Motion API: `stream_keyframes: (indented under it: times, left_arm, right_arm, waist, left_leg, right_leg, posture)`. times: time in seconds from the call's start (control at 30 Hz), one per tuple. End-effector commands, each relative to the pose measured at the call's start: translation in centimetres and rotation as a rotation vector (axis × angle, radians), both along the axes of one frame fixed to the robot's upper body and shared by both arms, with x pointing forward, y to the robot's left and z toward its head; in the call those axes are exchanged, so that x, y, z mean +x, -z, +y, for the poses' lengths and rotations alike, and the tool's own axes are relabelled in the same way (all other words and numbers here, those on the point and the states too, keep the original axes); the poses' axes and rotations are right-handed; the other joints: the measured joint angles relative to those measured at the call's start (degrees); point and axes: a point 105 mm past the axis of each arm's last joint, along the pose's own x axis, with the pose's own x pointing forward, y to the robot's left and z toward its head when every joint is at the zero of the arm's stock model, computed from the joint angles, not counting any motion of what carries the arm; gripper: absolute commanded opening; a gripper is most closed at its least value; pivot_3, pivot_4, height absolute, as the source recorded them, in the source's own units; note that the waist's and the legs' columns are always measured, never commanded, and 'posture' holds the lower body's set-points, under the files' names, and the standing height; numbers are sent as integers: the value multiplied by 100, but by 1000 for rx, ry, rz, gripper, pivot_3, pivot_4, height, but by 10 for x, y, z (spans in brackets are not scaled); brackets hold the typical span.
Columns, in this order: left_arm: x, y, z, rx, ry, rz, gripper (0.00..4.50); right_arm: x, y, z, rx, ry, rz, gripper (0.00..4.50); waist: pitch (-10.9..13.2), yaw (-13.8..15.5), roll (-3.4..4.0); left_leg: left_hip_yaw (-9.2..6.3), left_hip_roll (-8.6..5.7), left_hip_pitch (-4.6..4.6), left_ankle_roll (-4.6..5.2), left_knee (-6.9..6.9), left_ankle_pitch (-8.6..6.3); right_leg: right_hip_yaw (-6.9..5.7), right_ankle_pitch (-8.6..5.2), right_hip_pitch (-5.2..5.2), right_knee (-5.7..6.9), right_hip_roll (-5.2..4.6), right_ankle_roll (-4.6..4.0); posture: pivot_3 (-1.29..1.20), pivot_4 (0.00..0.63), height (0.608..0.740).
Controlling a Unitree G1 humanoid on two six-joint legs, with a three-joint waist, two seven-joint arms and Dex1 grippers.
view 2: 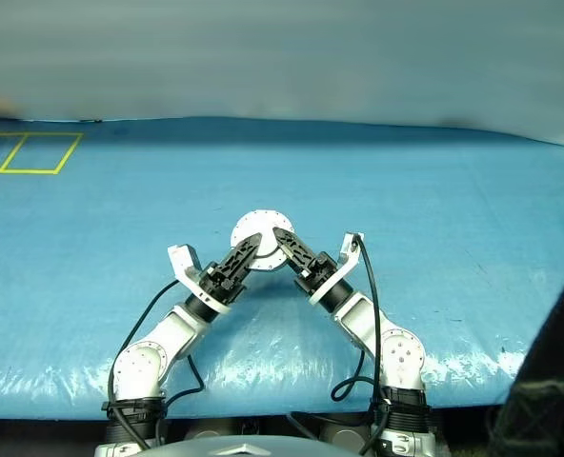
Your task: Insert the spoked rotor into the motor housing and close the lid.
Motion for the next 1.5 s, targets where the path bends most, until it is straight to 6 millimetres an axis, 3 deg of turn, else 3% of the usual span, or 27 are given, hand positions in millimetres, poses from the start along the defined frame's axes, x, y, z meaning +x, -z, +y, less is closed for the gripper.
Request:
stream_keyframes:
  times: [0.03,0.2,0.37,0.6,0.83,0.97,1.1,1.3,1.43,1.5]
  left_arm:
    - [10,1,9,68,-65,-15,2450]
    - [16,-3,17,60,-101,-19,2450]
    - [23,-14,26,44,-143,-53,2450]
    - [30,-27,36,47,-219,-73,2450]
    - [45,-41,74,162,-437,-103,2450]
    - [59,-25,90,285,-514,-27,2450]
    - [62,-17,92,328,-525,5,2450]
    - [58,14,84,420,-489,101,2450]
    - [56,27,97,428,-537,161,2450]
    - [54,35,105,490,-560,194,3095]
  right_arm:
    - [-6,-20,11,14,-42,-93,2688]
    - [1,-16,6,-105,48,-141,2688]
    - [-2,-21,8,-17,5,-140,4090]
    - [3,-19,5,-6,17,-100,4090]
    - [8,-13,-3,-122,73,-123,4090]
    - [17,-10,-17,-322,209,-220,4090]
    - [14,-10,-20,-323,223,-239,4090]
    - [13,-1,-20,-351,234,-216,4090]
    - [12,4,-16,-371,224,-202,4090]
    - [12,7,-15,-394,218,-203,4126]
  waist:
    - [0,7,0]
    - [0,1,0]
    - [2,-1,-4]
    - [9,5,-16]
    - [13,3,-22]
    - [13,5,-22]
    - [16,15,-27]
    - [25,9,-42]
    - [24,6,-44]
    - [24,-5,-44]
  left_leg:
    - [0,0,0,0,0,0]
    - [1,1,0,0,1,0]
    - [1,1,1,-2,1,1]
    - [3,2,0,-5,2,3]
    - [3,1,0,-4,2,3]
    - [5,1,0,-22,2,13]
    - [9,0,-1,-25,2,15]
    - [12,1,0,-26,2,15]
    - [12,4,5,-29,2,17]
    - [12,4,10,-30,2,18]
  right_leg:
    - [0,0,0,0,0,0]
    - [1,1,0,1,0,2]
    - [1,1,1,2,1,2]
    - [3,3,1,0,0,4]
    - [2,4,1,0,0,5]
    - [2,4,-1,0,2,5]
    - [4,6,1,-4,1,10]
    - [3,6,1,-4,0,11]
    - [4,6,4,0,0,10]
    - [5,6,6,1,1,9]
  posture:
    - [0,150,740]
    - [0,150,740]
    - [0,150,740]
    - [0,150,740]
    - [0,150,740]
    - [0,150,740]
    - [0,150,740]
    - [0,150,740]
    - [0,150,740]
    - [0,150,740]
